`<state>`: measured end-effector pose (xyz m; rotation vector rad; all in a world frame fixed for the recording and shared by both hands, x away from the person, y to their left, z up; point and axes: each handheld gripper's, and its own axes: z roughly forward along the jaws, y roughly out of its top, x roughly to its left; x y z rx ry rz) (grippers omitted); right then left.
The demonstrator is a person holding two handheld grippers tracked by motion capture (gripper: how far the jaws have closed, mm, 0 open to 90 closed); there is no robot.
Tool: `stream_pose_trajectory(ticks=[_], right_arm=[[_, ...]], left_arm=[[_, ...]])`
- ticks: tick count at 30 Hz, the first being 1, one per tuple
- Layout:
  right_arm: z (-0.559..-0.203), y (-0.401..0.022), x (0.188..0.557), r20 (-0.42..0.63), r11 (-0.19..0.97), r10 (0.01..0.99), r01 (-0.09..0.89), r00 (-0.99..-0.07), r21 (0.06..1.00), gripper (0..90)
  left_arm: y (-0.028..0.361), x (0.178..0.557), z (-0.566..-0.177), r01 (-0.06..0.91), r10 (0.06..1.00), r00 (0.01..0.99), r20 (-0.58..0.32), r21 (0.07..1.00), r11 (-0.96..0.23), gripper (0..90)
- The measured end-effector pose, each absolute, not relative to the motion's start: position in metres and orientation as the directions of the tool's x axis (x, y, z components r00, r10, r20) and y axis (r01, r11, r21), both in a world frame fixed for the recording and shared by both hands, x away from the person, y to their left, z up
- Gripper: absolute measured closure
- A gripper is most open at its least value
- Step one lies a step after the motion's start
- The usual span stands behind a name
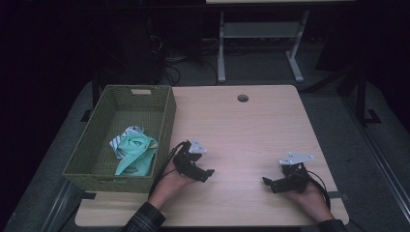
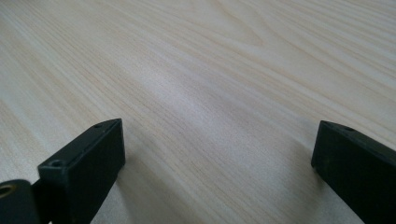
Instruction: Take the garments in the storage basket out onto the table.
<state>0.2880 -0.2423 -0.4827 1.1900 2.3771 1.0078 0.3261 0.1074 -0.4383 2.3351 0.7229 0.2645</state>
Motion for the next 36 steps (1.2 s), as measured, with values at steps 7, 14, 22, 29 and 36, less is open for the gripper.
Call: stream_pose_trajectory(ticks=[7, 14, 22, 29, 36], right_arm=[[-0.483, -0.243, 0.288, 0.039, 0.415, 0.786, 0.574, -0.617, 0.706, 2.3], [-0.483, -0.242, 0.288, 0.041, 0.414, 0.787, 0.575, -0.616, 0.706, 2.3], [-0.483, -0.242, 0.288, 0.043, 0.412, 0.788, 0.578, -0.614, 0.704, 2.3], [-0.483, -0.243, 0.288, 0.040, 0.414, 0.786, 0.574, -0.617, 0.706, 2.3], [-0.483, -0.242, 0.288, 0.040, 0.414, 0.787, 0.574, -0.616, 0.706, 2.3]], left_arm=[[0.107, 0.326, -0.435, 0.430, 0.563, 0.826, -0.010, 0.656, -0.620, 13.6], [0.108, 0.326, -0.429, 0.427, 0.564, 0.826, -0.005, 0.658, -0.620, 13.7], [0.108, 0.327, -0.425, 0.439, 0.566, 0.824, -0.023, 0.657, -0.613, 13.8], [0.108, 0.327, -0.417, 0.440, 0.567, 0.824, -0.028, 0.661, -0.607, 13.7], [0.109, 0.328, -0.411, 0.432, 0.562, 0.827, -0.021, 0.664, -0.610, 14.1]])
